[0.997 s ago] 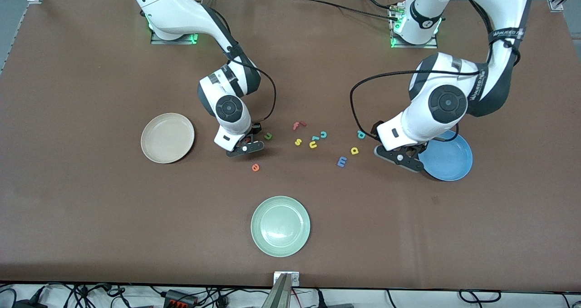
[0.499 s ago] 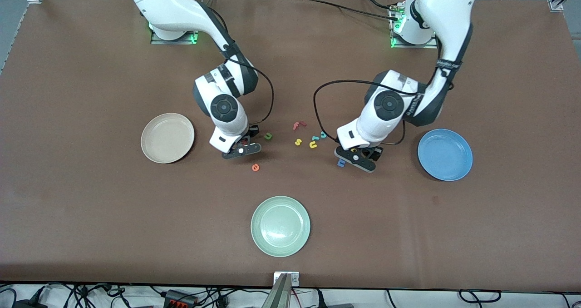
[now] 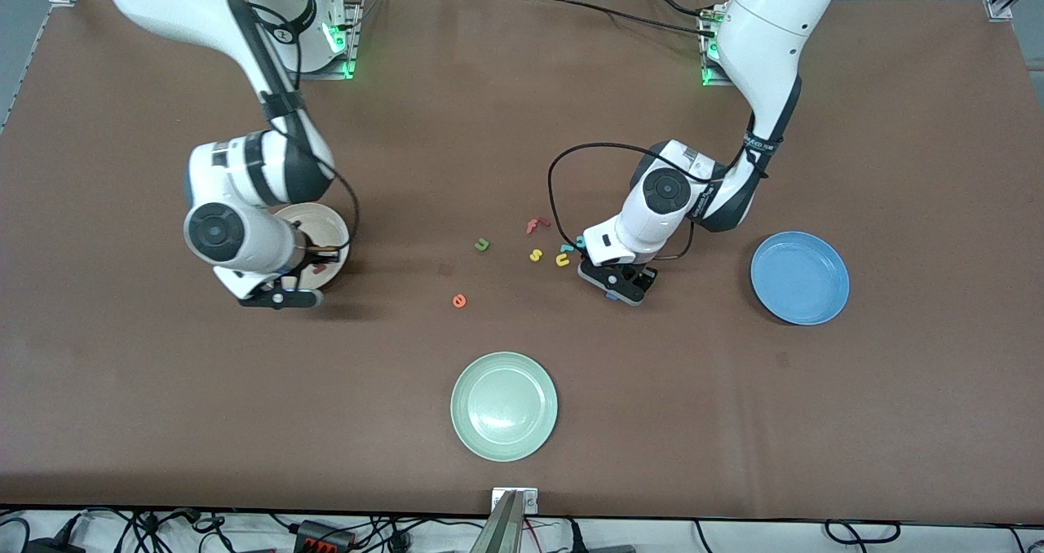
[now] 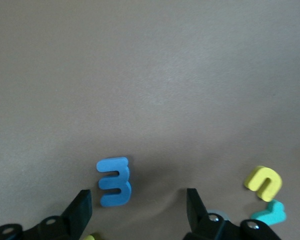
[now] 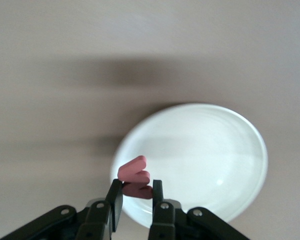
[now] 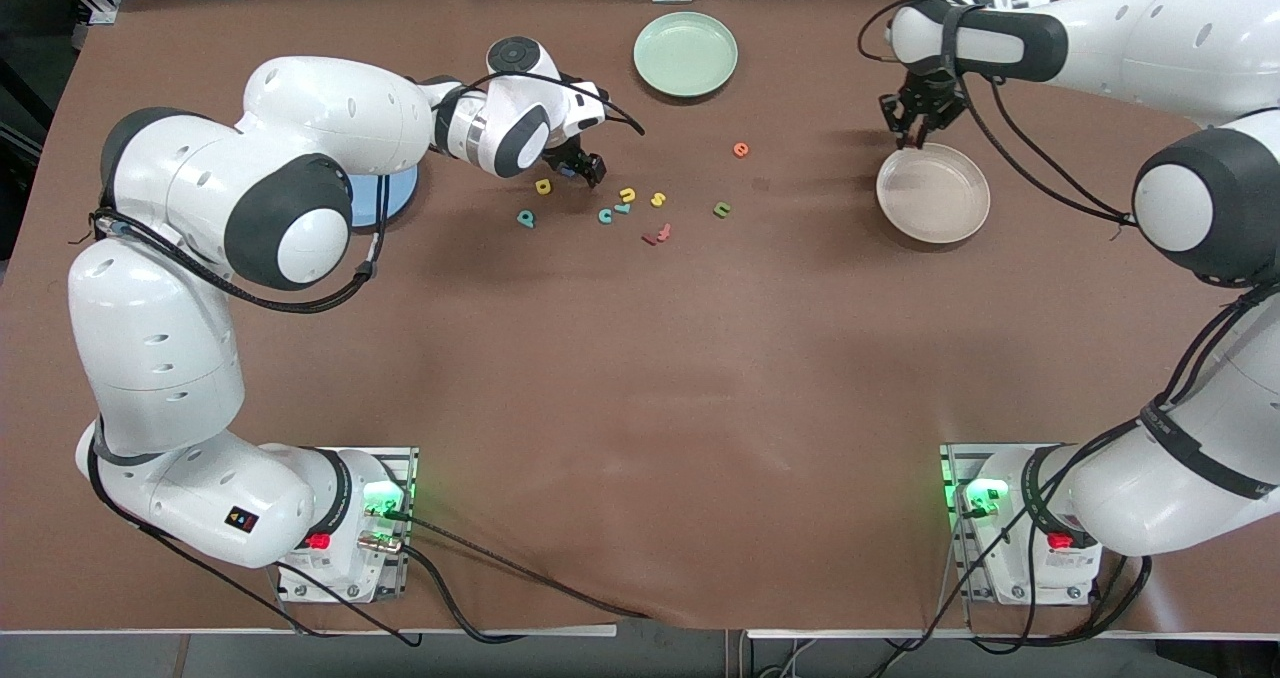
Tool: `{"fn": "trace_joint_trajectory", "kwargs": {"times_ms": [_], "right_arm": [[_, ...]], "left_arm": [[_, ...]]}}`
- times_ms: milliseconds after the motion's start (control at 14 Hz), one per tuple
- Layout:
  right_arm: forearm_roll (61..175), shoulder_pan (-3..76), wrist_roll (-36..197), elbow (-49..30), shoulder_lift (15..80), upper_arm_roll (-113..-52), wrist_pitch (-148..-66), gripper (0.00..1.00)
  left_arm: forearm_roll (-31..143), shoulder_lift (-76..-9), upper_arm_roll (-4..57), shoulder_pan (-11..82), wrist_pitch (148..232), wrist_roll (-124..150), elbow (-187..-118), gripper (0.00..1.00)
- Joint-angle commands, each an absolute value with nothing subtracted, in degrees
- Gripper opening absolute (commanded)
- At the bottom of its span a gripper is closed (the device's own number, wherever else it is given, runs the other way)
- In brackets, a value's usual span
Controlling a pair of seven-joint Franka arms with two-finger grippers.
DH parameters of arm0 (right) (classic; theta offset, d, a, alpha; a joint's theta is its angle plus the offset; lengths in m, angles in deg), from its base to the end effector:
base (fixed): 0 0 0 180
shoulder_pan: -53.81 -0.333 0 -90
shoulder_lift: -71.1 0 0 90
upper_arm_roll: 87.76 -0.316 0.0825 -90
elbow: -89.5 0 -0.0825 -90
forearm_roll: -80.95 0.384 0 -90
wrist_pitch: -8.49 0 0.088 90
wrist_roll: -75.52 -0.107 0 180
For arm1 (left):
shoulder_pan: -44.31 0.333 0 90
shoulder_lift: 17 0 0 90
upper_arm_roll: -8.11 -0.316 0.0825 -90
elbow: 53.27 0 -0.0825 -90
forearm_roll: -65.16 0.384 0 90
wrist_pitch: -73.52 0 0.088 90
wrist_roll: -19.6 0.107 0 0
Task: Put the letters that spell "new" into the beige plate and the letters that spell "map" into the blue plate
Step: 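Release the pink w on the beige plate while the left gripper carries m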
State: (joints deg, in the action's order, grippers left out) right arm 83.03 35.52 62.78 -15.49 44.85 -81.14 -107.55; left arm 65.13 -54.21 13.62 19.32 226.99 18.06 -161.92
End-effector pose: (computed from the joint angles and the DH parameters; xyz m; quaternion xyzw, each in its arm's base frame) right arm 0.6001 0.1299 0.2641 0.9912 -0.0168 -0.1253 0.0383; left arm 0.5551 -0.3234 0.1706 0.9685 -0.2378 0.0572 0.0460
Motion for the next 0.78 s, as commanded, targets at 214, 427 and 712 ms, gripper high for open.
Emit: {"fn": "trace_joint_trajectory", "kwargs": {"times_ms": [214, 427, 712], "right_arm": [[82.44, 36.75, 62.25, -21.94, 44.21, -80.03, -110.32, 0.09], [82.44, 36.84, 62.07, -21.86, 42.97, -80.03, -112.53, 0.71], [82.53, 33.61, 61.37, -17.92, 45.87, -80.38, -110.78, 1.0]], "left_arm": [[65.34, -55.14, 12.24, 18.56, 229.09, 17.75, -160.76, 0.29], [65.69, -54.1, 11.98, 19.61, 228.48, 17.93, -160.93, 0.12], [65.69, -47.08, 9.26, 19.79, 216.73, 18.28, -160.5, 0.1]]}}
